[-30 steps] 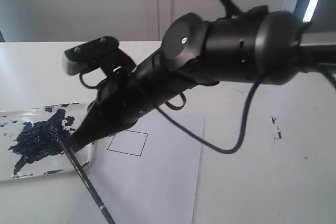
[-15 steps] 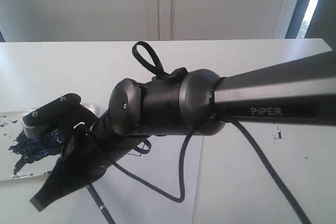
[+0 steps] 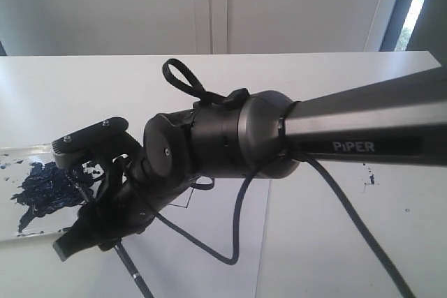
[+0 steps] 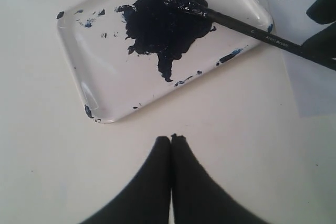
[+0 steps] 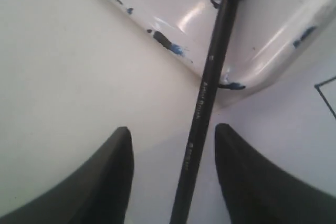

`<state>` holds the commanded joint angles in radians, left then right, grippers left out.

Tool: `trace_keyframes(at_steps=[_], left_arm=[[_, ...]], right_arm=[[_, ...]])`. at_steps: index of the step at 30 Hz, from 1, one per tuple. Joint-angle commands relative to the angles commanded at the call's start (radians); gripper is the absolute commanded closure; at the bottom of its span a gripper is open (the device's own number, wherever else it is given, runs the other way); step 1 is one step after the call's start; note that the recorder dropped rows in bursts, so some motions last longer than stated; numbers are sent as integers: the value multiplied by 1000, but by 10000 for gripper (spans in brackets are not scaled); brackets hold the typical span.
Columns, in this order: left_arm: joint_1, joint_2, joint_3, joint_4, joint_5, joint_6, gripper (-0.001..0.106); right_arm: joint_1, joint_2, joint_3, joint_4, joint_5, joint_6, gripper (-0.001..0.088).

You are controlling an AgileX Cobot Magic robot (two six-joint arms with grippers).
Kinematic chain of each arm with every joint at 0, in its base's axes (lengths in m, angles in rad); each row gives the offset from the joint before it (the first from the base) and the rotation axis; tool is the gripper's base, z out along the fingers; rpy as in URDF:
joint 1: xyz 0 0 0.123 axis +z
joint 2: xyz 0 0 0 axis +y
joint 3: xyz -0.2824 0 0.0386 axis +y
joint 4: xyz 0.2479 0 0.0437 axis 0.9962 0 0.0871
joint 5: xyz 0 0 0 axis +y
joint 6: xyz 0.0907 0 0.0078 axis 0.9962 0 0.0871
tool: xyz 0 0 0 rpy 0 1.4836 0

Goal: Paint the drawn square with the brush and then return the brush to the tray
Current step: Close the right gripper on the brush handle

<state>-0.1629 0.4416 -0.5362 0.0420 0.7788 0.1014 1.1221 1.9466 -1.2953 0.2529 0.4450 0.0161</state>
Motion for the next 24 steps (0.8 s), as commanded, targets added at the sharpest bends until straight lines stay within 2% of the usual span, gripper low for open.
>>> trace_keyframes(at_steps=[3, 6, 9, 10, 14, 15, 16, 22, 24], left_arm=[[0, 0, 0, -1, 0, 0, 1053], [0, 0, 0, -11, 0, 0, 1053], [0, 0, 0, -13, 0, 0, 1053], [0, 0, 0, -15, 0, 0, 1053], [0, 0, 0, -15, 0, 0, 1053], [0, 0, 0, -15, 0, 0, 1053], [0, 0, 0, -15, 0, 0, 1053], [0, -18, 0, -19, 0, 3, 1053], [0, -34, 0, -19, 6, 5, 1053]], right_arm=[[0, 0, 0, -94, 71, 189, 424], [18, 0, 0, -105, 86, 190, 424], [65, 0, 0, -128, 84, 190, 430], [80, 0, 2, -165, 69, 195, 445], [120, 0, 24, -515, 55, 545, 466], [123, 0, 30, -548, 53, 561, 466], [130, 2, 31, -569, 55, 595, 466], [180, 39, 31, -576, 9, 596, 466], [188, 55, 31, -597, 4, 643, 466]])
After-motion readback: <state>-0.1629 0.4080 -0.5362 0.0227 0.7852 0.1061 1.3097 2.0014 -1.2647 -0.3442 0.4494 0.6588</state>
